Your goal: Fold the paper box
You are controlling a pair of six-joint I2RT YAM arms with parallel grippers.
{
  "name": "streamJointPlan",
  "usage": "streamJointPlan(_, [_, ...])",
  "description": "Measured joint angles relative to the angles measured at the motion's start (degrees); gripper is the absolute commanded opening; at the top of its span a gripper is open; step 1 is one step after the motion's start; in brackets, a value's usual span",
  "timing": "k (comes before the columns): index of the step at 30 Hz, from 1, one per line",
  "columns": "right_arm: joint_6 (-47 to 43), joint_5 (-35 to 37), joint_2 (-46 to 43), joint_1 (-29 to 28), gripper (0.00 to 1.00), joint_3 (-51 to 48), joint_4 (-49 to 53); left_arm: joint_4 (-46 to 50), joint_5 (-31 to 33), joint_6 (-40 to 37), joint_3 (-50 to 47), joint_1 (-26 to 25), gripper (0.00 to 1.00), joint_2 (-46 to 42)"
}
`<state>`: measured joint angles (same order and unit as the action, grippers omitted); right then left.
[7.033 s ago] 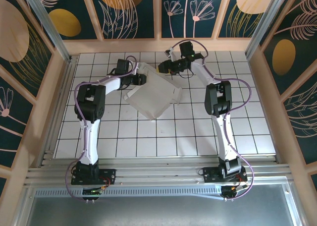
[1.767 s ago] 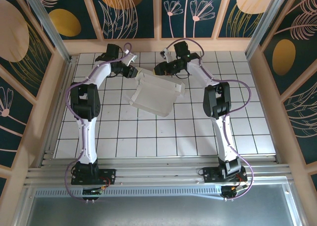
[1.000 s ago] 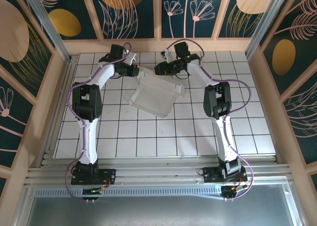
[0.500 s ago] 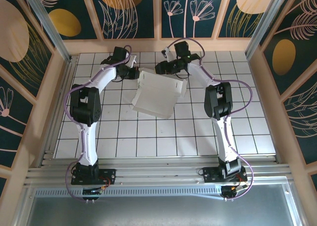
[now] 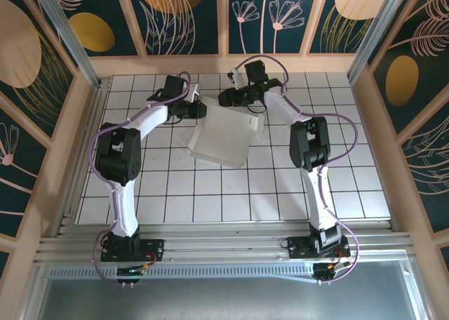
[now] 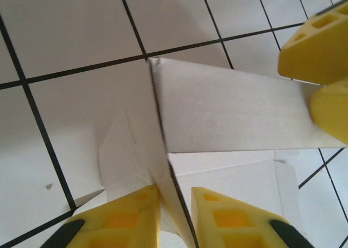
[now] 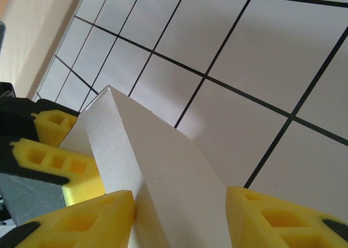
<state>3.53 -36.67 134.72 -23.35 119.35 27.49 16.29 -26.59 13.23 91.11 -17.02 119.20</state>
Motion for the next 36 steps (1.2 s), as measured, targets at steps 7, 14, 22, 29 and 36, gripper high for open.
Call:
streamJointPlan(7, [-0.02, 0.74, -0.11, -0.07, 0.49, -0.17, -0.57, -1.64, -0.57, -1.07, -0.61, -0.02, 0.37, -0.28])
streamJointPlan(14, [-0.13, 0.79, -0.2, -0.46, 0.49, -0.31, -0.72, -5.11, -0.02, -3.56, -6.1, -0.2, 0.47, -3.8])
streamJointPlan(22, [-0.2, 0.85, -0.66, -2.16, 0.49, -1.31, -1.66, -10.03, 0.28, -8.2, -15.37, -2.49, 0.57, -13.33])
streamJointPlan(29, [-0.24, 1.27, -2.58, -2.89, 0.5, -4.37, -2.16, -14.91, 2.86, -9.6, -22.29, -2.67, 0.57, -18.75])
streamJointPlan(36, [-0.81, 1.73, -2.69, -3.02, 0.5, -4.35, -2.05, -16.98, 11.28, -10.29, -28.15, 2.16, 0.54, -29.81])
